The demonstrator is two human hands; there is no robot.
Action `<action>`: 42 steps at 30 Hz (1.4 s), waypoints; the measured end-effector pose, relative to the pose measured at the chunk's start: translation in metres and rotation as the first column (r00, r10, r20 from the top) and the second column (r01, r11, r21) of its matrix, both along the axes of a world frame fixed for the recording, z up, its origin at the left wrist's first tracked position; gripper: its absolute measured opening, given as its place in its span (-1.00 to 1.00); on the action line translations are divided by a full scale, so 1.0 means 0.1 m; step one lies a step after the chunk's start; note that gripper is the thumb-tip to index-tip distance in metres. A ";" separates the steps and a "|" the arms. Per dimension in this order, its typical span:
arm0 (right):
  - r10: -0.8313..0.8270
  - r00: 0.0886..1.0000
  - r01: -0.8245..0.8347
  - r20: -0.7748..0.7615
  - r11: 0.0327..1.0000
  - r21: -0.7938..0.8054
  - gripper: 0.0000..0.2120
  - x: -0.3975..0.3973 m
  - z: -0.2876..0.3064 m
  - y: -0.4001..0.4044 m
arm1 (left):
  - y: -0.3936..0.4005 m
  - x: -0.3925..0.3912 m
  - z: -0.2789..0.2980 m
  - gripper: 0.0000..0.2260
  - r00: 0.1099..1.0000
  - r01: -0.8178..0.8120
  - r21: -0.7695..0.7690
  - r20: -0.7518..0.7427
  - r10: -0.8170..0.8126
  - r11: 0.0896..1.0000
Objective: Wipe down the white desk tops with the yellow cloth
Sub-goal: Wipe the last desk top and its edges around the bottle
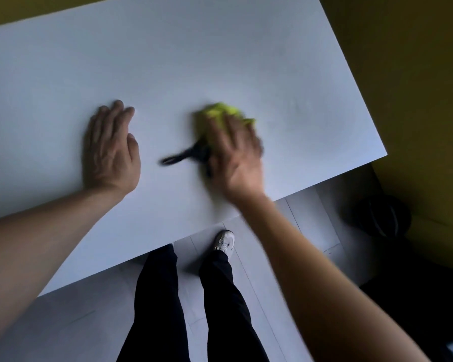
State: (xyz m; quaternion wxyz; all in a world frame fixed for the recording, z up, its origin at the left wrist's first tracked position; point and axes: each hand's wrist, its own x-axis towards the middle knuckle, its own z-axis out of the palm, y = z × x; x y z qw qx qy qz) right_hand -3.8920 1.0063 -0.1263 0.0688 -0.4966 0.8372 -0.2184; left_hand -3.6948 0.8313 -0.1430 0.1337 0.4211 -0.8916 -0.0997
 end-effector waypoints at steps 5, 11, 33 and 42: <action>-0.442 0.896 0.444 -0.043 0.895 0.037 -0.30 -1.32 0.01 0.29 | 0.03 -0.03 0.00 -0.54 1.000 -0.028 0.023 -0.001 0.028 0.999; -0.403 0.915 0.403 -0.019 0.914 0.049 -0.25 -0.51 0.09 -0.12 | 0.06 -0.03 0.02 -0.54 0.999 -0.036 0.033 -0.010 0.037 0.999; -0.205 0.978 0.206 -0.048 0.979 0.013 -0.27 -0.54 0.02 -0.51 | 0.04 -0.04 0.03 -0.55 0.997 -0.072 -0.016 0.016 0.073 0.997; 0.197 0.979 -0.202 -0.056 0.974 -0.099 -0.35 -0.15 -0.02 -0.77 | -0.01 -0.01 0.02 -0.51 0.996 -0.091 -0.028 0.016 0.092 0.995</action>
